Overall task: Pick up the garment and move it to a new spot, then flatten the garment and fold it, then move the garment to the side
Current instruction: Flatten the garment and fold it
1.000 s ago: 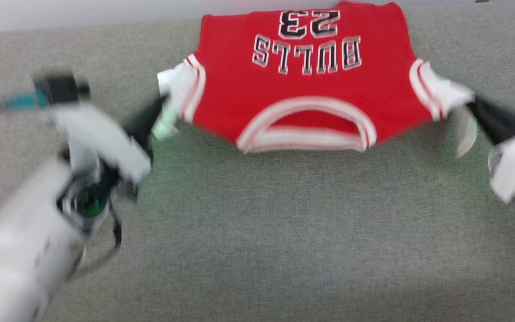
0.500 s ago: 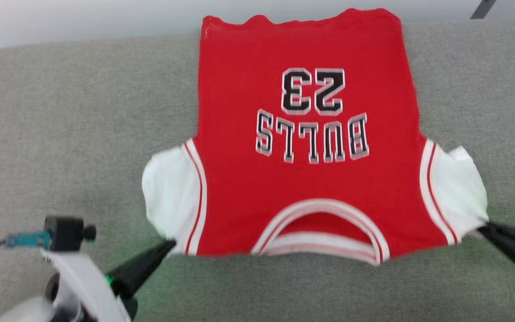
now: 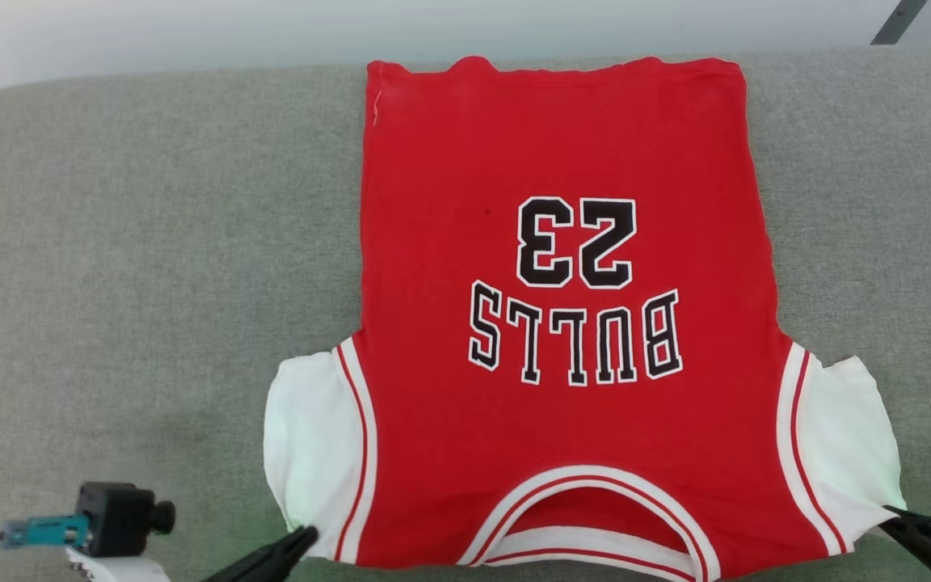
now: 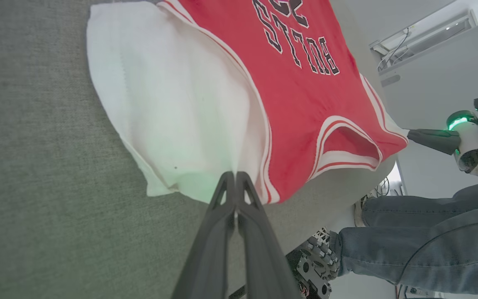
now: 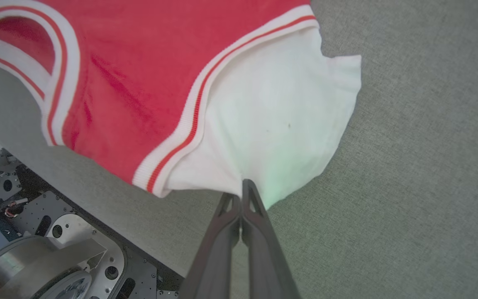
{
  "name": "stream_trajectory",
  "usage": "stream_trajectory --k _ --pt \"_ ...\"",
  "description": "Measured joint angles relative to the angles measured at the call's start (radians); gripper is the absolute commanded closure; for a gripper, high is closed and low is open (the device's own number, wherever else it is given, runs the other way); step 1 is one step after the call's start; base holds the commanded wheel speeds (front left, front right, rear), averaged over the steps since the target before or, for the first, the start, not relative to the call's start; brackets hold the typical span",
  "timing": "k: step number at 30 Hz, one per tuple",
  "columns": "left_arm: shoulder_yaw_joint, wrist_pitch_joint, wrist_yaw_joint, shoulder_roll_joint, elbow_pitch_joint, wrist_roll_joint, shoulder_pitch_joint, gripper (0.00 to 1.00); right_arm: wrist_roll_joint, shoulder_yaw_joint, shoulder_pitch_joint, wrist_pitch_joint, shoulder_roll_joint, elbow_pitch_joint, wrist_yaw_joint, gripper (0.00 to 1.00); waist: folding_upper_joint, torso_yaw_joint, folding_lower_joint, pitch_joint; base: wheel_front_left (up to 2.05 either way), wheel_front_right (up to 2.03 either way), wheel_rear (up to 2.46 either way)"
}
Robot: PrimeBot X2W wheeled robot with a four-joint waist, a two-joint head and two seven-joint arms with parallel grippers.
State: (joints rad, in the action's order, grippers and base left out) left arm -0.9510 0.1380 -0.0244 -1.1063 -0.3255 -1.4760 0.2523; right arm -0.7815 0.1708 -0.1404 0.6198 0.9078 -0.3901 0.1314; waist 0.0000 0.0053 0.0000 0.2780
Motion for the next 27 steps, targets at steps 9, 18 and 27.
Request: stream_trajectory --k 9,18,27 --pt "-0.017 -0.036 0.028 0.138 0.109 -0.020 0.036 1.00 0.051 0.077 0.057 0.023 -0.057 0.026 0.000 1.00 0.0000 -0.001 0.0000 0.021 0.00 0.00 0.00" --pt "-0.030 -0.036 0.089 0.292 0.354 -0.041 0.071 1.00 0.070 0.297 0.205 -0.081 -0.082 0.233 0.000 1.00 0.0000 0.006 0.0000 0.039 0.00 0.00 0.00" --pt "-0.050 -0.017 0.123 0.360 0.490 -0.017 0.085 1.00 0.091 0.425 0.302 -0.193 -0.100 0.370 0.001 0.63 0.0000 -0.007 0.0000 0.033 0.00 0.00 0.00"
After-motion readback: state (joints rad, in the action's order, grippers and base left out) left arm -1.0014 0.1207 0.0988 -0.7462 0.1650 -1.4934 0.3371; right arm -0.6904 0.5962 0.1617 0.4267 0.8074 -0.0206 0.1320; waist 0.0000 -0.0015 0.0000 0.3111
